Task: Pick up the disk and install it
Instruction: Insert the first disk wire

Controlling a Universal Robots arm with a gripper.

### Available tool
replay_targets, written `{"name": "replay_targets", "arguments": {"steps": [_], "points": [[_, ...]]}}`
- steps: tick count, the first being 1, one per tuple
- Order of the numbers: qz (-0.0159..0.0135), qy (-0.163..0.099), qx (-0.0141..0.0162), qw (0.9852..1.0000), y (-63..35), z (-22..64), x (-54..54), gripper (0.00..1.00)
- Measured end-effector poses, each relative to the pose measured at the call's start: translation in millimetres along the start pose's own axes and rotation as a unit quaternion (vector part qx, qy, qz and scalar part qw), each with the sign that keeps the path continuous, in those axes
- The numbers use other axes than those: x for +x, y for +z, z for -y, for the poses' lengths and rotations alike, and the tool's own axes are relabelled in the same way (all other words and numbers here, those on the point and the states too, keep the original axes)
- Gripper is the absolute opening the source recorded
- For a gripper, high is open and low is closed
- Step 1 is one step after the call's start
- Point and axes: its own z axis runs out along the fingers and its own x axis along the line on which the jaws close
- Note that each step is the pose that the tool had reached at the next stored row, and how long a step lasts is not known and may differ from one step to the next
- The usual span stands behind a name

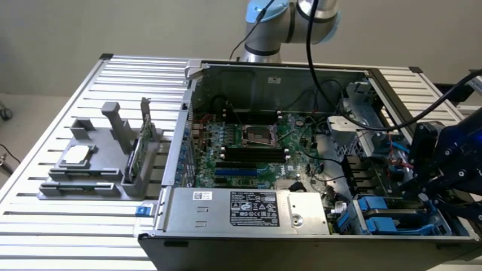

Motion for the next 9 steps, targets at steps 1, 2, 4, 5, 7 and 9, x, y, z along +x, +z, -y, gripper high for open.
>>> {"name": "replay_targets", "arguments": {"steps": [1, 2, 4, 5, 7, 9], "points": [[0.0013, 0.005, 0.0004, 1.0000, -0.2, 0.0, 0.0, 0.16], [0.0025, 0.009, 0.0007, 1.0000, -0.3, -0.1, -0.1, 0.16], [0.0049, 0.018, 0.0014, 0.9998, -0.7, -0.2, -0.2, 0.16], [0.0060, 0.022, 0.0018, 0.9997, -0.9, -0.3, -0.2, 0.16], [0.0084, 0.031, 0.0026, 0.9995, -1.2, -0.4, -0.3, 0.16], [0.0110, 0.039, 0.0038, 0.9992, -1.3, -0.5, -0.4, 0.16]]}}
